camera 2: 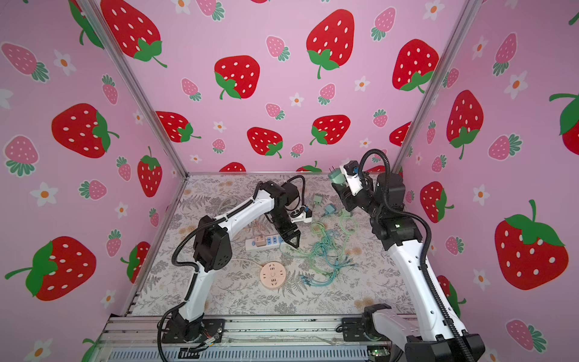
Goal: Insert the plug
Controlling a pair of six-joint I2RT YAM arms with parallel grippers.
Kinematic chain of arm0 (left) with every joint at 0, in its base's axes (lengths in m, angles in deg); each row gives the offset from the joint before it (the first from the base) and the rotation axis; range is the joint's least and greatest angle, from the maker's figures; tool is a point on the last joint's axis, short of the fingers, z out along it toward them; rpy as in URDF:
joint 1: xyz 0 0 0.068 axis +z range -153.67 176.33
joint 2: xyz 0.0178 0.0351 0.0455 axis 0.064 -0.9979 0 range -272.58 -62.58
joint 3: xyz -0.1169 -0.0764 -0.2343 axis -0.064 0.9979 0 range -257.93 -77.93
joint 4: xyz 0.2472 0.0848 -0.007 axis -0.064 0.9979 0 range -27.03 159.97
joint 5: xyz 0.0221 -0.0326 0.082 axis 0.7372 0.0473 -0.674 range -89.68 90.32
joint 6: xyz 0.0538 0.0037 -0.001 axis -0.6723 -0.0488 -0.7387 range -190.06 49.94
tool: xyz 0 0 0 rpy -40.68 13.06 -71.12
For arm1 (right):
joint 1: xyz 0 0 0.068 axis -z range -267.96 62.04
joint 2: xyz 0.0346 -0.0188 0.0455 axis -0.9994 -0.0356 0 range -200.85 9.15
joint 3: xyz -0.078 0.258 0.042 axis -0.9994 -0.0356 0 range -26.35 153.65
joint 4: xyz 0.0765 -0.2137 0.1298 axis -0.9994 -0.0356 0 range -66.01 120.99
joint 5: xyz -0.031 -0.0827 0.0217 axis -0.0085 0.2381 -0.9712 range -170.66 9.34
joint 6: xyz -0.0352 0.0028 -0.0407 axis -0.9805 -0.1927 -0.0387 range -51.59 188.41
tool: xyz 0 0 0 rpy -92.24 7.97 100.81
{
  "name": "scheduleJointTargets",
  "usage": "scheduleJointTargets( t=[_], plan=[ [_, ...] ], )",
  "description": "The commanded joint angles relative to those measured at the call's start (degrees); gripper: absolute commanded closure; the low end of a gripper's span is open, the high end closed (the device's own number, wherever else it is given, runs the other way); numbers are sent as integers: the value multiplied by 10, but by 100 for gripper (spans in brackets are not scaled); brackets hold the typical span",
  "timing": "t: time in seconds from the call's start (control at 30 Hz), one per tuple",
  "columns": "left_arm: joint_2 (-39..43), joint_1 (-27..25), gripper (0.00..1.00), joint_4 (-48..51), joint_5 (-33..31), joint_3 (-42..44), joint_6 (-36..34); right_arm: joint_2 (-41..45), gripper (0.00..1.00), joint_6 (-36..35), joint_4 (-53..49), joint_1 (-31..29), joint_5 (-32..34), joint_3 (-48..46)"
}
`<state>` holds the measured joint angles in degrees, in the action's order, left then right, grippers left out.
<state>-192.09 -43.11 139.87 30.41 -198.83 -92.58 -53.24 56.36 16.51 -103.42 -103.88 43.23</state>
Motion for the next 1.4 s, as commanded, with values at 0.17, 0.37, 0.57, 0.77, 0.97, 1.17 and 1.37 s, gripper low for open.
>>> scheduleJointTargets(
  t=[0.17,0.37,0.57,0.77,0.97,1.17,1.37],
  plan=[
    [49,5,24,-30,95,19,22,-11,81,2,10,-2,-54,-12],
    [175,59,23,-282,129,145,209,-22,81,-19,2,-24,-65,-14],
    [288,109,19,-434,160,245,321,-35,81,-37,11,-61,-41,-19],
    [369,134,18,-571,224,310,423,-60,81,-81,0,-127,-19,-16],
    [380,138,18,-583,272,307,456,-72,81,-106,5,-181,4,-12],
    [367,137,20,-581,295,303,468,-83,81,-118,0,-208,24,-4],
    [349,135,31,-547,306,284,458,-92,81,-128,2,-223,41,6]
  ],
)
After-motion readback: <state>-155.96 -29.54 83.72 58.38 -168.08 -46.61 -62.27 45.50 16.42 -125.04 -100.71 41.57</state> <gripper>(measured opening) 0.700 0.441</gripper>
